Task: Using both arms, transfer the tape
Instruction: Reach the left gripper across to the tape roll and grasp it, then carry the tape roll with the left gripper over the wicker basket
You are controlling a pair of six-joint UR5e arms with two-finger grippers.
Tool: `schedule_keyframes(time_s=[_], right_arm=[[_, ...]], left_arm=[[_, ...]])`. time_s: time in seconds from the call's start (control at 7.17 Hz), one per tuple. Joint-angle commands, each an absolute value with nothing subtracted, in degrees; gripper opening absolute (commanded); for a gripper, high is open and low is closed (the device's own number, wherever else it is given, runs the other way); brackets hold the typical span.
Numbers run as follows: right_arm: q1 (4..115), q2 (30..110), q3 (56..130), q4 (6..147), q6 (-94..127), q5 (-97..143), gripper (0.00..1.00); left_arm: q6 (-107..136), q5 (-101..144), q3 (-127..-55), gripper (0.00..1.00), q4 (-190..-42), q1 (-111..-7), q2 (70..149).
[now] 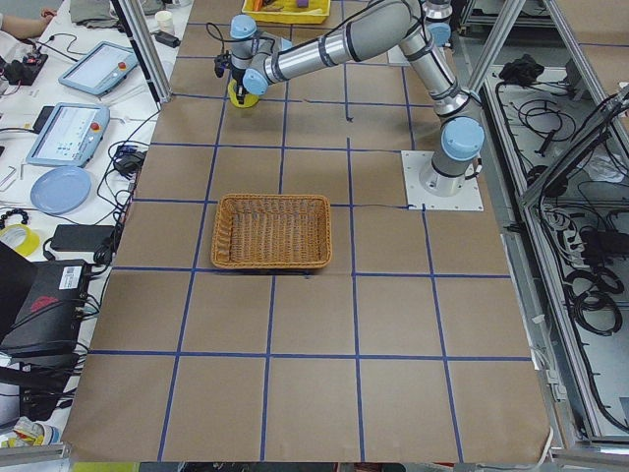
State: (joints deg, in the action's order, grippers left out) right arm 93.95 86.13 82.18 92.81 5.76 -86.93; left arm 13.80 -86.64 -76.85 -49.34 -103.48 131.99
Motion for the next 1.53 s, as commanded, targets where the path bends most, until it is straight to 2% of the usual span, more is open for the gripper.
schedule_keyframes(time_s=[0.0,0.42,0.84,1.12,1.4], right_arm=[[93.96,86.13,82.18,92.81,5.80,-86.92,1.00],[93.96,86.13,82.18,92.81,5.89,-86.92,1.00],[93.96,86.13,82.27,92.81,5.98,-86.84,1.00],[93.96,86.13,82.18,92.81,5.89,-86.92,1.00],[93.95,86.13,82.26,92.81,5.89,-86.92,1.00]], left_arm=[[10.75,-84.73,-77.07,0.00,-53.23,-96.11,126.51],[-14.95,-86.73,-76.55,0.00,-66.77,-79.25,118.50],[-34.38,-91.50,-78.48,0.00,-66.28,-62.12,118.91],[-39.47,-88.09,-85.64,0.00,-64.26,-56.87,119.36],[-39.90,-87.80,-95.58,0.00,-47.38,-56.60,119.52]])
